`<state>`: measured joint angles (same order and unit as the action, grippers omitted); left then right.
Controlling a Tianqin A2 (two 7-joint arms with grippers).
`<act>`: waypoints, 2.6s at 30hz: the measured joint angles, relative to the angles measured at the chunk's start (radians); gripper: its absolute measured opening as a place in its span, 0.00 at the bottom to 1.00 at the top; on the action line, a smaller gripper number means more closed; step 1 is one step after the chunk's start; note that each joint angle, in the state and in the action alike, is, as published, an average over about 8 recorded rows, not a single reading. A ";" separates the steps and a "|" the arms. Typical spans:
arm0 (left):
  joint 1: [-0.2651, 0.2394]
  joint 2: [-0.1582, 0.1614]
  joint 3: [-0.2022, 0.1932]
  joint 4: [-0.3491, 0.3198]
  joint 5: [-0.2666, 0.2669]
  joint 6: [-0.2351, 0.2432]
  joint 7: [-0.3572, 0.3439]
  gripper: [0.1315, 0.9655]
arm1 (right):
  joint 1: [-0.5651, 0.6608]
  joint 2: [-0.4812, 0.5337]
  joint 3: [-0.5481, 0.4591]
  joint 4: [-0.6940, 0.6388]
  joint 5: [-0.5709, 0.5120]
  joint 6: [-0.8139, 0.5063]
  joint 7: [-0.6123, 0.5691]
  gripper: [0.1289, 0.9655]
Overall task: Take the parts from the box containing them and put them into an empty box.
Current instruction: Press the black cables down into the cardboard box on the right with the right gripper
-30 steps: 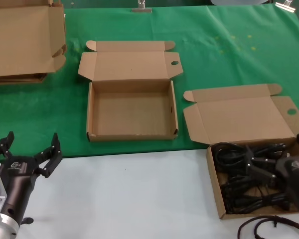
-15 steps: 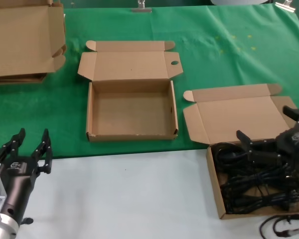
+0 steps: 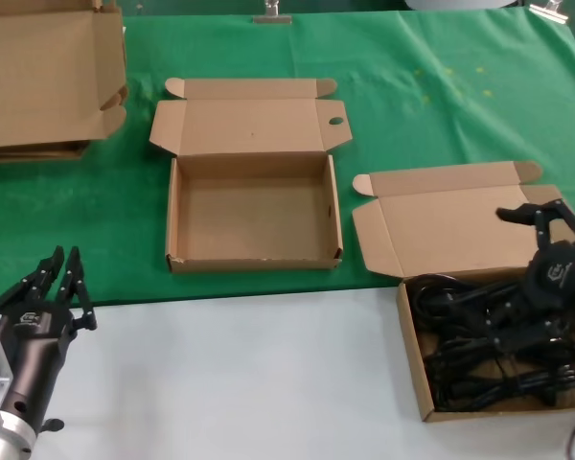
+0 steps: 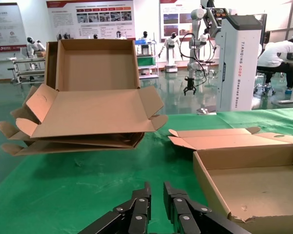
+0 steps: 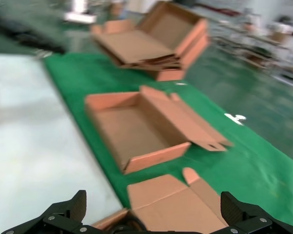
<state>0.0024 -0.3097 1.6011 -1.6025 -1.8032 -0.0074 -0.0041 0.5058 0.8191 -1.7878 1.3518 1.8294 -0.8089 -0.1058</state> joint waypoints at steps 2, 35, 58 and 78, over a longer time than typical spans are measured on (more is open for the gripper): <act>0.000 0.000 0.000 0.000 0.000 0.000 0.000 0.12 | 0.051 0.006 -0.022 -0.033 -0.010 -0.067 -0.034 1.00; 0.000 0.000 0.000 0.000 0.000 0.000 0.000 0.05 | 0.812 -0.184 -0.429 -0.788 -0.471 -0.605 -0.518 1.00; 0.000 0.000 0.000 0.000 0.000 0.000 0.000 0.05 | 0.795 -0.149 -0.426 -0.765 -0.553 -0.577 -0.560 0.96; 0.000 0.000 0.000 0.000 0.000 0.000 0.000 0.05 | 0.746 -0.128 -0.403 -0.701 -0.546 -0.600 -0.535 0.58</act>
<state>0.0024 -0.3097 1.6011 -1.6025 -1.8030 -0.0074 -0.0043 1.2514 0.6912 -2.1912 0.6509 1.2838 -1.4088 -0.6408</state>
